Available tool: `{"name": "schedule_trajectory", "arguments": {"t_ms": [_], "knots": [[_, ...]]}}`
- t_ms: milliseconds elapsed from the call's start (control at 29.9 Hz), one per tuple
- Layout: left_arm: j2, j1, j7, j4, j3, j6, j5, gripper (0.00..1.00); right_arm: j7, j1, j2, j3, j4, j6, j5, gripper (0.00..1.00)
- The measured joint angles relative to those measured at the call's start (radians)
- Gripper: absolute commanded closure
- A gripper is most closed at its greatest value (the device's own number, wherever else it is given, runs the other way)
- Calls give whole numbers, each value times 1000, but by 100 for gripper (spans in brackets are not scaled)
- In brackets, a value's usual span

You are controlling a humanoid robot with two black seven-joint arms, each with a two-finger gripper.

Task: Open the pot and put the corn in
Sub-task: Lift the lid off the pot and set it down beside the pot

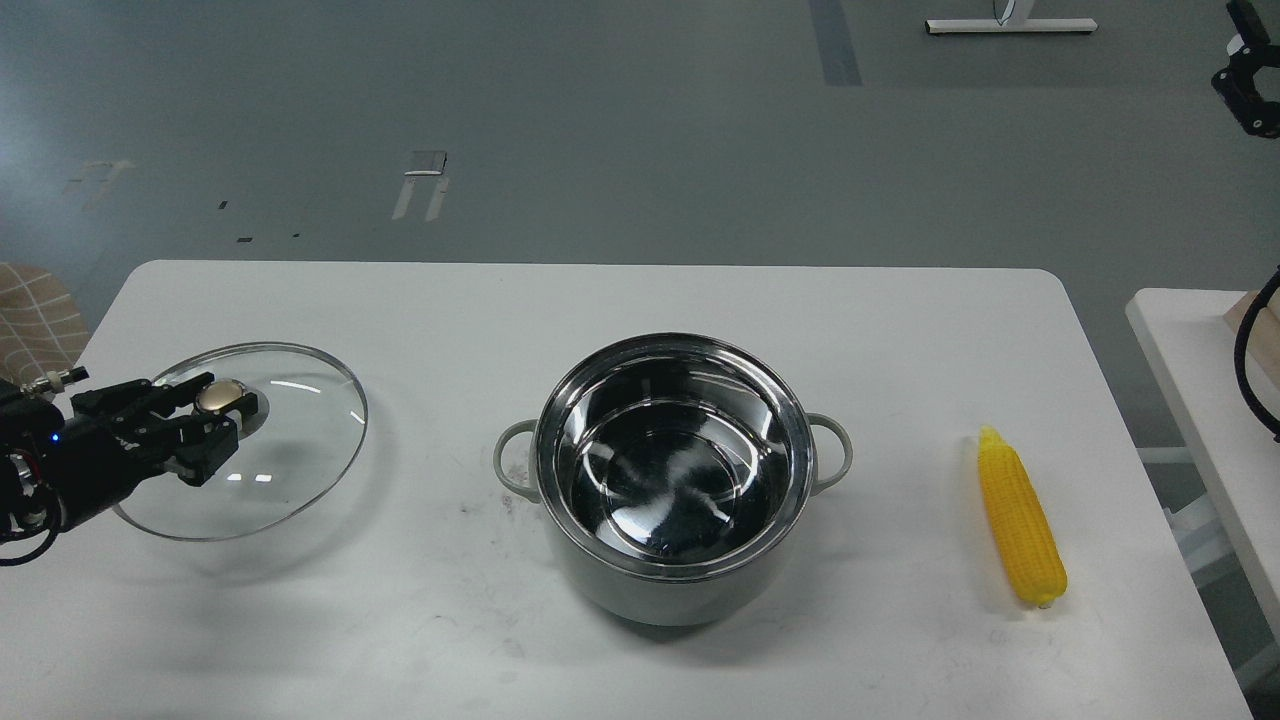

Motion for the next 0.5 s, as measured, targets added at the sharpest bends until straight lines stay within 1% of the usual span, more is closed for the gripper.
{"name": "schedule_trajectory", "arguments": {"t_ms": [268,301,334,502], "knots": [[-38,12,0,44,12,1,1,66,0,-7,1,-2,1,0,0,0],[-42,12,0,47,13,1,1,60,0,-8,1,-3,2,0,0,0],[-49,13,0,51,14,1,1,53,0,-9,1,-3,3,0,0,0],[-63,21,-2,63,15,1,1,43,0,-18,1,-4,4,0,-1,0]]}}
